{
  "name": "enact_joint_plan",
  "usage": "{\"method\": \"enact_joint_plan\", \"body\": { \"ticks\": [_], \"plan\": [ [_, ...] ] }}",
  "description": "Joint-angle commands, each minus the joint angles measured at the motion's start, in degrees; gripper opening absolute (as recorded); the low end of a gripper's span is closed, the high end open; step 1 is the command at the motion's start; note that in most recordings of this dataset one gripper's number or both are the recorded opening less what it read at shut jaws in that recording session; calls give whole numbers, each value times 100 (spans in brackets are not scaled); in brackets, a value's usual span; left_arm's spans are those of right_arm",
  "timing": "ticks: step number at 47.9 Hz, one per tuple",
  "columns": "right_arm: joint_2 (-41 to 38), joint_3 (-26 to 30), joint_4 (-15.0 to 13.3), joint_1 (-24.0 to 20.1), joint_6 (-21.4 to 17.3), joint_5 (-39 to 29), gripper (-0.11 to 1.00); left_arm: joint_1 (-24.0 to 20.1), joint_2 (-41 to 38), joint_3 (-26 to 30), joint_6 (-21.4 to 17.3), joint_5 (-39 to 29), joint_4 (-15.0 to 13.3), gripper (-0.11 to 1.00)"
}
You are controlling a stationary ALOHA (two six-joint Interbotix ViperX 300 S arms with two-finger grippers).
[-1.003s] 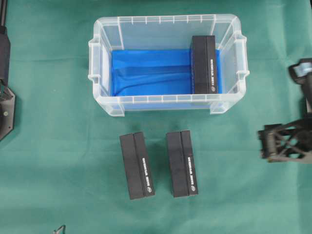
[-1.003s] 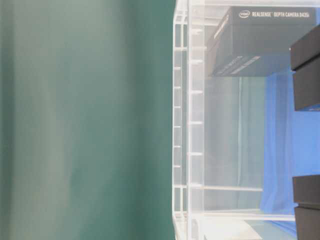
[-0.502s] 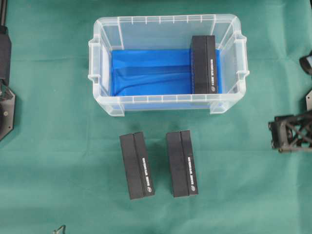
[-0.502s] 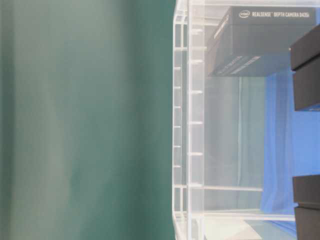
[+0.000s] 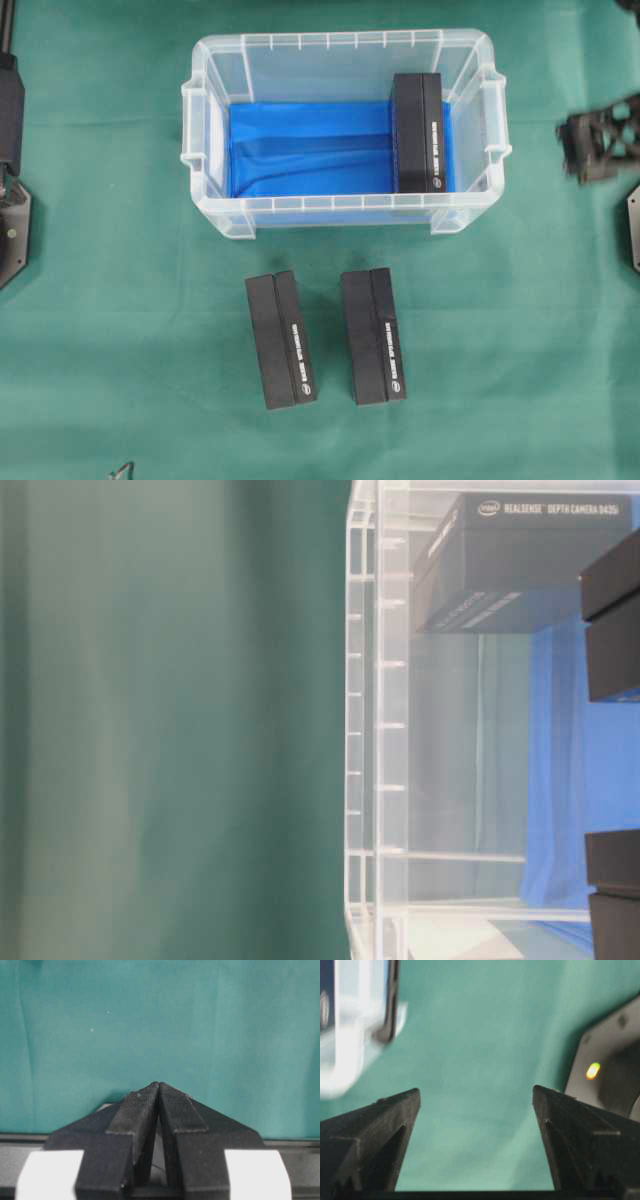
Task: Take the box out of the case with the right arm.
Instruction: 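Withdraw the open right gripper to the right side, then move the open right gripper over the last black box at the case's right end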
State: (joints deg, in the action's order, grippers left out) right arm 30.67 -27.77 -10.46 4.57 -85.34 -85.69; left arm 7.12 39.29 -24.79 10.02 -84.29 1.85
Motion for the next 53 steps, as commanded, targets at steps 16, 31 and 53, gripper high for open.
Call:
{"method": "enact_joint_plan", "body": {
  "ticks": [16,31,53],
  "plan": [
    [-62,88,158,1389,1345,308,88,18,0,114,-9,18,26,0],
    [-79,79,167,1389,1336,316,88,18,0,114,-9,9,26,0],
    [-79,79,167,1389,1310,299,88,18,0,114,-9,18,18,0]
  ]
}}
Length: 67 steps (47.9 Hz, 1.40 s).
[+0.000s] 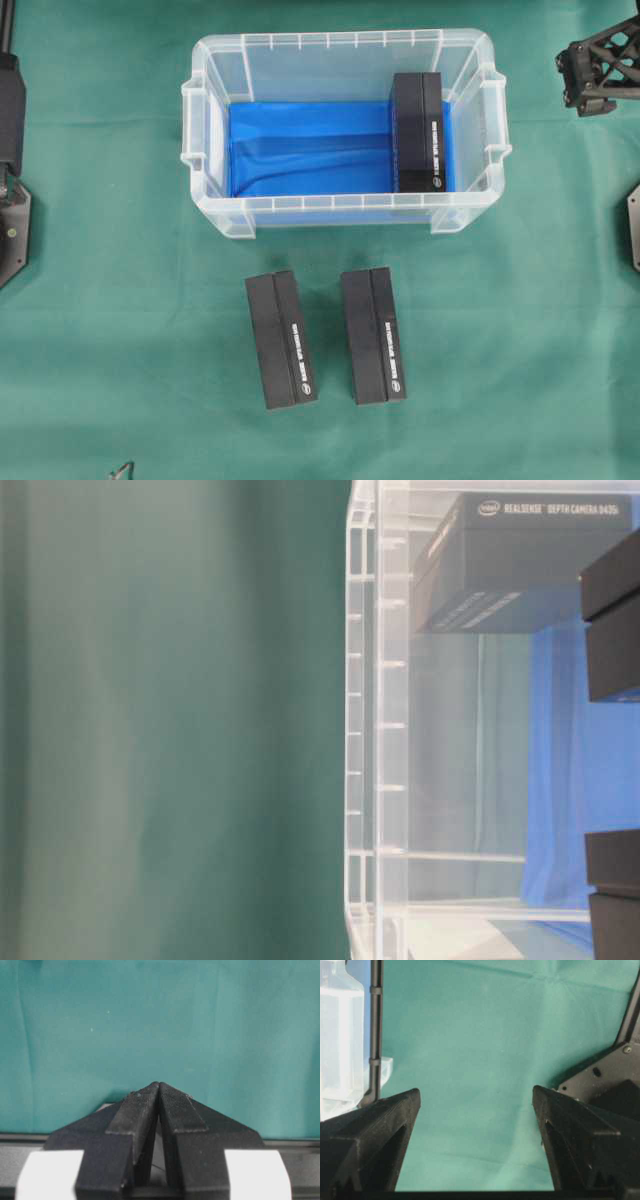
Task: Take the box out of the case with the right arm.
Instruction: 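Move the open right gripper over the last black box at the case's right end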
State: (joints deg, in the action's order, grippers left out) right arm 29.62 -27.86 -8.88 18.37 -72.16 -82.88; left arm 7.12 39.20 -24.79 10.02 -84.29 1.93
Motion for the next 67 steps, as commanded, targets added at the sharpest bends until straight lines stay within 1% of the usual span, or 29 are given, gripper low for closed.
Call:
{"method": "enact_joint_plan", "body": {
  "ticks": [1,14,22,29,31,40,50,58,61,67],
  "plan": [
    [26,88,9,9,-9,18,88,18,9,123,-9,9,18,0],
    [26,105,9,9,-18,44,88,18,9,123,0,9,18,0],
    [-123,237,114,9,-105,369,88,18,0,123,0,9,18,0],
    [-624,563,176,-62,-105,756,87,18,9,114,0,18,18,0],
    [-844,729,176,-105,-105,826,87,18,0,123,0,9,9,0],
    [-1723,1547,176,-308,-105,870,87,18,0,123,0,9,18,0],
    [-2443,2259,202,-457,-220,861,87,18,0,123,0,9,18,0],
    [-2663,2496,229,-483,-246,861,87,18,9,132,0,18,18,0],
    [-2707,2531,299,-492,-255,879,87,18,9,132,0,18,9,0],
    [-2733,2531,316,-501,-290,853,87,18,9,123,0,18,9,0]
  ]
}}
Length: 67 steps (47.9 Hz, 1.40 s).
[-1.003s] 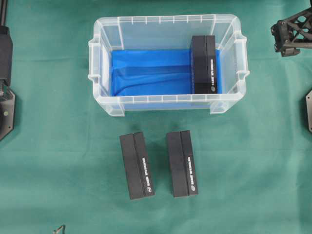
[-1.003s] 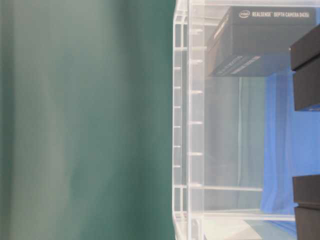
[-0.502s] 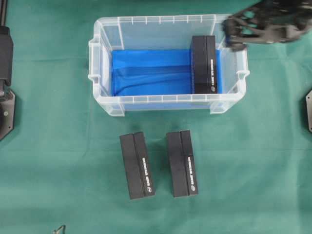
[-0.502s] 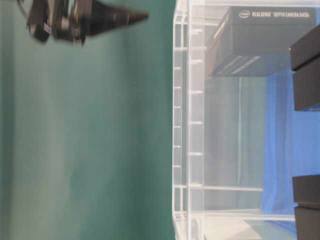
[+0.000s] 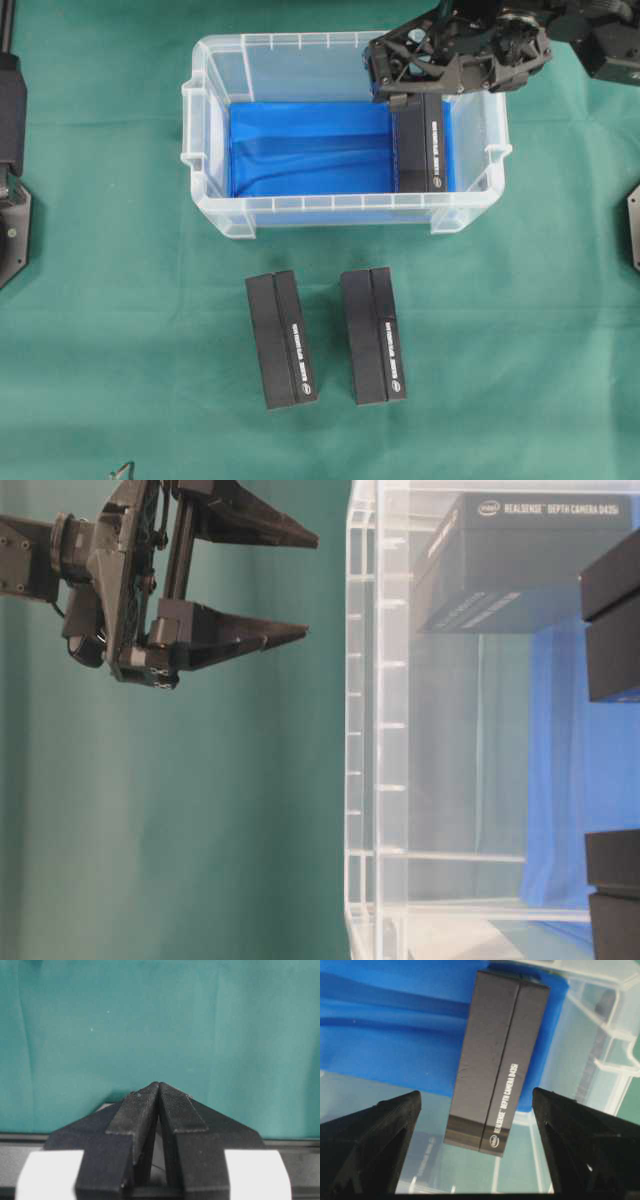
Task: Take the box out of the case with the right arm.
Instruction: 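Move the open right gripper over the last black box at the case's right end, then lower the right gripper around the last box and close it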
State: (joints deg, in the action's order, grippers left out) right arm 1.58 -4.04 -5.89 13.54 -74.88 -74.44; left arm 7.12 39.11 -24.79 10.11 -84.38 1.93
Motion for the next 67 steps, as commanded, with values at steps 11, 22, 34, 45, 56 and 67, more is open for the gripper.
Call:
{"method": "enact_joint_plan", "body": {
  "ticks": [11,22,34,45,56,67],
  "plan": [
    [70,123,18,-26,-62,9,87,18,18,132,-9,26,18,0],
    [70,88,18,-26,-70,9,88,18,18,132,-9,26,9,0],
    [70,70,18,-62,-70,0,88,18,18,132,-9,26,18,0],
    [62,53,9,-105,-123,0,88,18,18,132,-9,26,9,0],
    [70,9,0,-132,-193,0,88,18,18,132,0,26,9,0],
    [62,9,0,-141,-246,9,88,18,18,132,0,26,9,0]
  ]
}}
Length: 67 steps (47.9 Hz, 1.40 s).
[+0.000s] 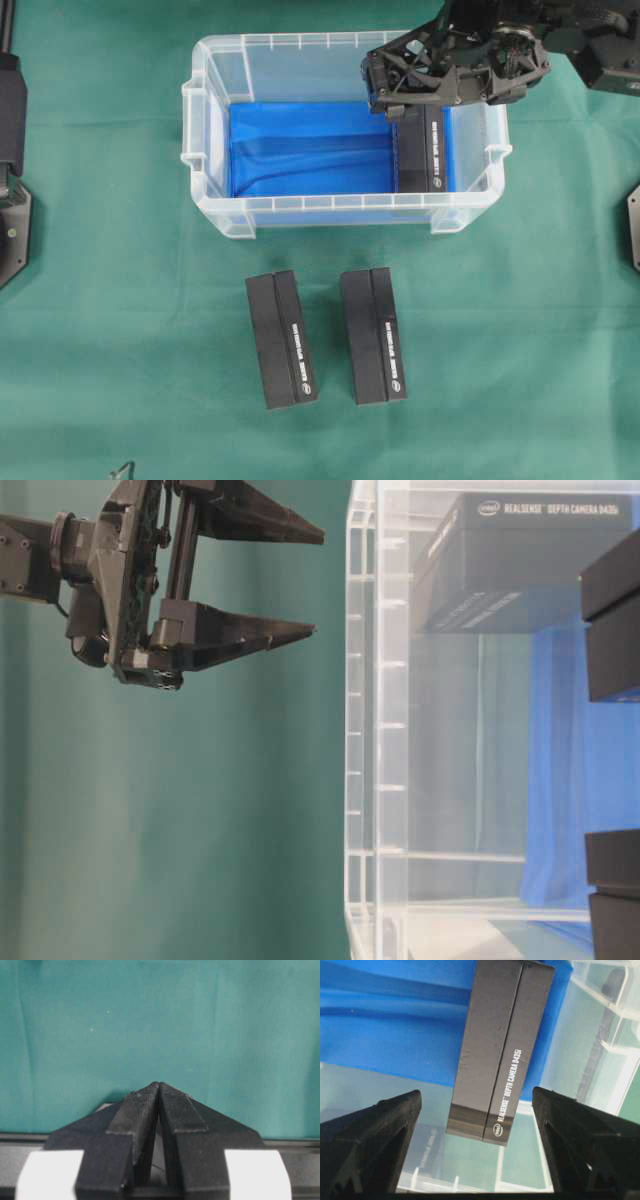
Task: Take the box out of the case with the right arm.
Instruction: 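Lower the right gripper around the last box and close it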
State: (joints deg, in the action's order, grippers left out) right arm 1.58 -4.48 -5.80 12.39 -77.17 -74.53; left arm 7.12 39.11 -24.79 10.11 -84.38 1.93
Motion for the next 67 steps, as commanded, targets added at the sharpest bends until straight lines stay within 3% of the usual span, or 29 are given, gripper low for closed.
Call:
{"method": "enact_joint_plan", "body": {
  "ticks": [1,67],
  "plan": [
    [70,53,-9,-18,-26,18,88,18,18,141,0,26,9,0],
    [-62,-167,-26,-26,-53,88,88,18,18,132,0,26,18,0]
  ]
}}
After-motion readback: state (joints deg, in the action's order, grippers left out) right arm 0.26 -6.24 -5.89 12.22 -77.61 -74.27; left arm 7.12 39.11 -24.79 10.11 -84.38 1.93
